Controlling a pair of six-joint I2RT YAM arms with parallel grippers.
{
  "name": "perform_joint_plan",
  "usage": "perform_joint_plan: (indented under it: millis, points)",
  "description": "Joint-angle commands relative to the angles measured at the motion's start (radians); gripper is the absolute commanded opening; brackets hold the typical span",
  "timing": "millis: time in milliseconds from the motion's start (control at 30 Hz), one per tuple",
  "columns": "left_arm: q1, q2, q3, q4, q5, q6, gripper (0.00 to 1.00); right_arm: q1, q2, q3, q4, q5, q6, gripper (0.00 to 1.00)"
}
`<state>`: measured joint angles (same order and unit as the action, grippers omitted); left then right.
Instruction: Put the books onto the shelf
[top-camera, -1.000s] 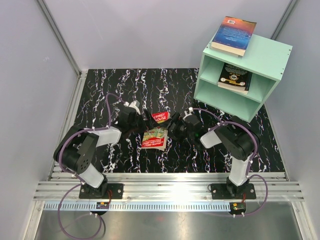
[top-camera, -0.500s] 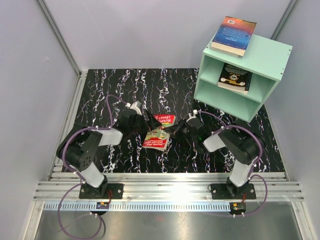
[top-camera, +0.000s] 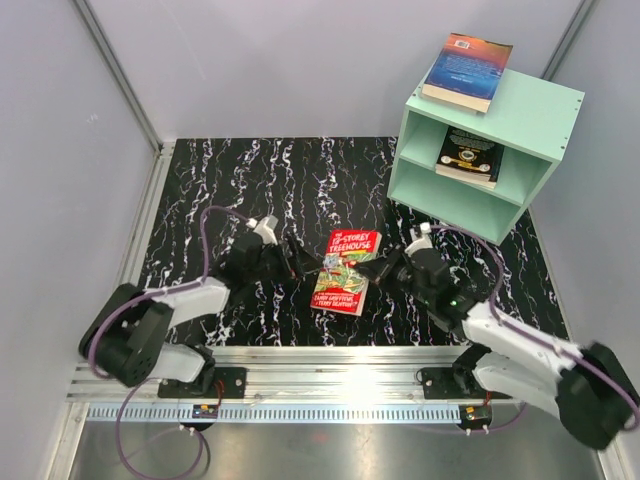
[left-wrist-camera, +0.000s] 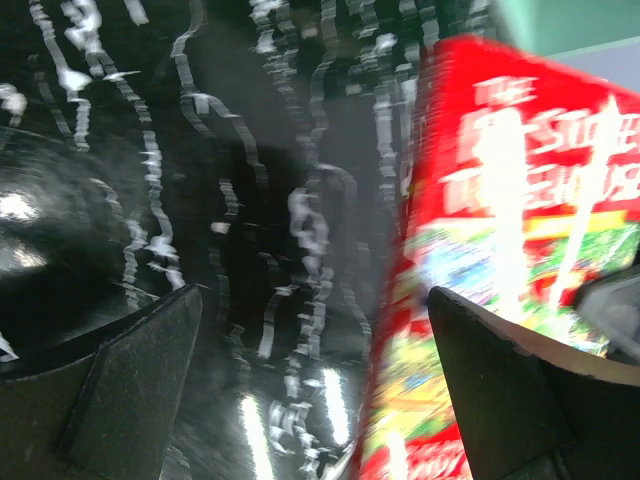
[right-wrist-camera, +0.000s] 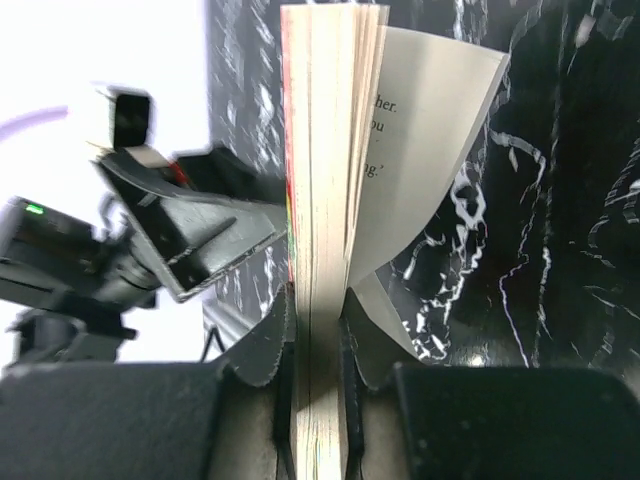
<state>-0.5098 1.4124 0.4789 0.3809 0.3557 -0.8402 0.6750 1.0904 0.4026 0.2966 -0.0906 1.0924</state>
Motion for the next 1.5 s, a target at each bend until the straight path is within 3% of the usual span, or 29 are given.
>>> perform_joint_plan:
  millis: [0, 100, 267, 367, 533, 733, 933, 1067, 1167, 1467]
  points:
    - [-0.002, -0.110, -0.039, 0.050, 0.043, -0.063, 0.99, 0.001, -0.242, 0.085, -0.272, 0.181, -0.080, 0.00]
    - [-0.031, -0.217, -0.075, 0.064, 0.026, -0.149, 0.99, -0.003, -0.380, 0.134, -0.447, 0.284, -0.115, 0.00]
    - [-0.218, -0.378, 0.029, -0.036, -0.217, -0.218, 0.99, -0.009, -0.522, 0.196, -0.626, 0.419, -0.152, 0.00]
    - [-0.326, -0.368, 0.094, -0.018, -0.297, -0.238, 0.99, -0.009, -0.586, 0.238, -0.671, 0.483, -0.186, 0.00]
    - [-0.387, -0.251, 0.176, 0.039, -0.351, -0.278, 0.99, -0.011, -0.587, 0.318, -0.720, 0.525, -0.203, 0.00]
    - [-0.530, -0.192, 0.205, 0.047, -0.596, -0.411, 0.99, -0.011, -0.595, 0.369, -0.706, 0.562, -0.186, 0.00]
    - [-0.567, -0.078, 0.299, 0.032, -0.572, -0.439, 0.98, -0.011, -0.578, 0.429, -0.703, 0.526, -0.171, 0.00]
    - [-0.573, -0.072, 0.294, 0.101, -0.566, -0.448, 0.98, -0.009, -0.613, 0.475, -0.748, 0.542, -0.186, 0.00]
    - [-0.567, -0.070, 0.340, 0.049, -0.570, -0.404, 0.97, -0.009, -0.626, 0.518, -0.783, 0.540, -0.201, 0.00]
    - [-0.567, -0.026, 0.368, 0.202, -0.456, -0.337, 0.86, -0.009, -0.655, 0.509, -0.743, 0.421, -0.124, 0.00]
